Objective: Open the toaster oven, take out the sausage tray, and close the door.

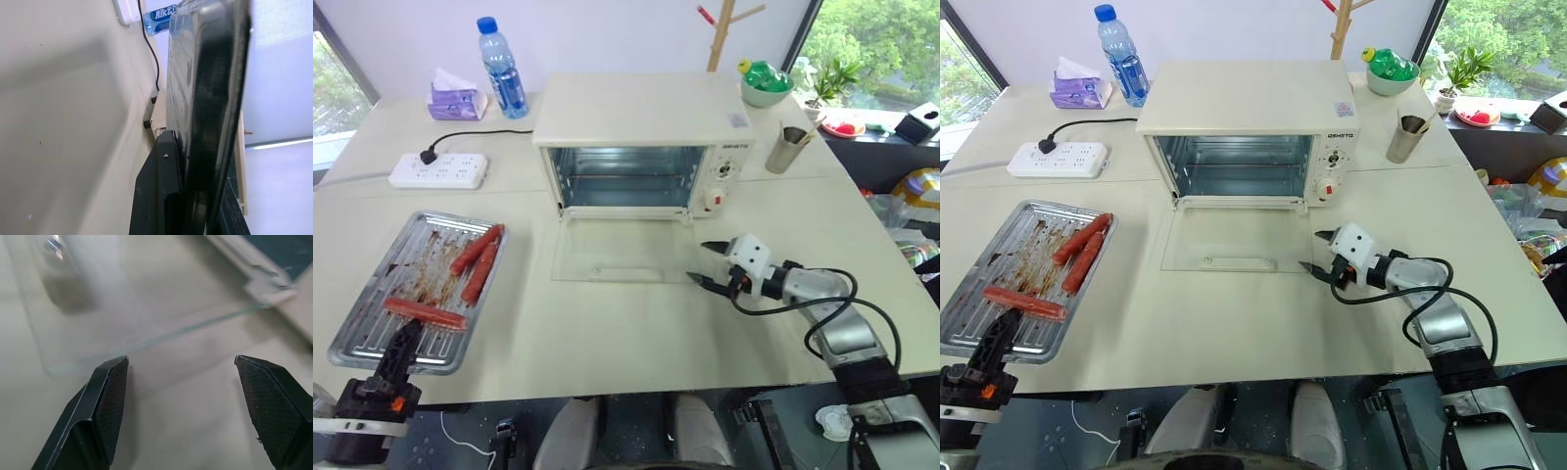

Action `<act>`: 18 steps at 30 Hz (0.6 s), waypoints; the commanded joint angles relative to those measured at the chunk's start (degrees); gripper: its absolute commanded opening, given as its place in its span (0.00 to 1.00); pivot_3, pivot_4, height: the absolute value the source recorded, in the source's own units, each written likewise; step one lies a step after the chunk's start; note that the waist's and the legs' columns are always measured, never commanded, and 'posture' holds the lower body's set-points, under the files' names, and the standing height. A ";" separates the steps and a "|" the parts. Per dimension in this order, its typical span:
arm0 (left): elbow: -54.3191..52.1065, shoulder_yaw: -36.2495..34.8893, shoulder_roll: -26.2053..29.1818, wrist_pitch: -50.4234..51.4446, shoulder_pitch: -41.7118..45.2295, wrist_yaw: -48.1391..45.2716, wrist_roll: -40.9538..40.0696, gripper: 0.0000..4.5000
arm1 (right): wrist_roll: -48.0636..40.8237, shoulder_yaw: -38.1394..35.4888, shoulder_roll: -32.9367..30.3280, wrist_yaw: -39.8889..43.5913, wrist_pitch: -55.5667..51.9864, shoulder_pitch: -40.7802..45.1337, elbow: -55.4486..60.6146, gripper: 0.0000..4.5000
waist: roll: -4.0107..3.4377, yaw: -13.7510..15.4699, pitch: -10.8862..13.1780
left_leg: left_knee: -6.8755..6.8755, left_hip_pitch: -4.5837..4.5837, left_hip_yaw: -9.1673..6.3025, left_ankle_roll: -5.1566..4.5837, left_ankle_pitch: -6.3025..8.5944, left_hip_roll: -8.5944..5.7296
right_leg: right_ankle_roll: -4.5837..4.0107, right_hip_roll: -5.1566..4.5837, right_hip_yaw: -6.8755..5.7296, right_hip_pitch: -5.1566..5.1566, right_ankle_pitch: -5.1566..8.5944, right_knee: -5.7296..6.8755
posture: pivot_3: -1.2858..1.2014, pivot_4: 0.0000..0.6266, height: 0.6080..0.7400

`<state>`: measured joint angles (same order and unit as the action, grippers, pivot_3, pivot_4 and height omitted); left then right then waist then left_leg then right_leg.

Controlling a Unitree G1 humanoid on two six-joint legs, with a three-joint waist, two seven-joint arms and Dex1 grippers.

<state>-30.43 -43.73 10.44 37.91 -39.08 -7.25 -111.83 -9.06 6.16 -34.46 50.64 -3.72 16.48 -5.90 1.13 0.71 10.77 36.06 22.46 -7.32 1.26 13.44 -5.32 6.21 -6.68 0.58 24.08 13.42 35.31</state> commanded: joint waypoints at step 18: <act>1.88 2.60 9.90 7.23 2.13 0.09 -1.17 0.00 | -18.52 -11.67 -8.37 8.74 -17.39 -4.30 25.00 0.79 | 0.08 0.00 -0.04 | 0.03 0.05 0.22 -0.03 0.45 0.09 | 0.10 0.13 0.04 0.16 0.05 -0.12 | 0.52 0.24 0.99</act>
<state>-27.34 -41.08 19.43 44.45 -36.45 -5.75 -111.87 -25.27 -3.23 -41.59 57.48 -21.37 12.04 15.89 1.21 0.72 10.73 36.13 22.50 -7.06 1.23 13.89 -5.19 6.31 -6.61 0.65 24.23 13.47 35.20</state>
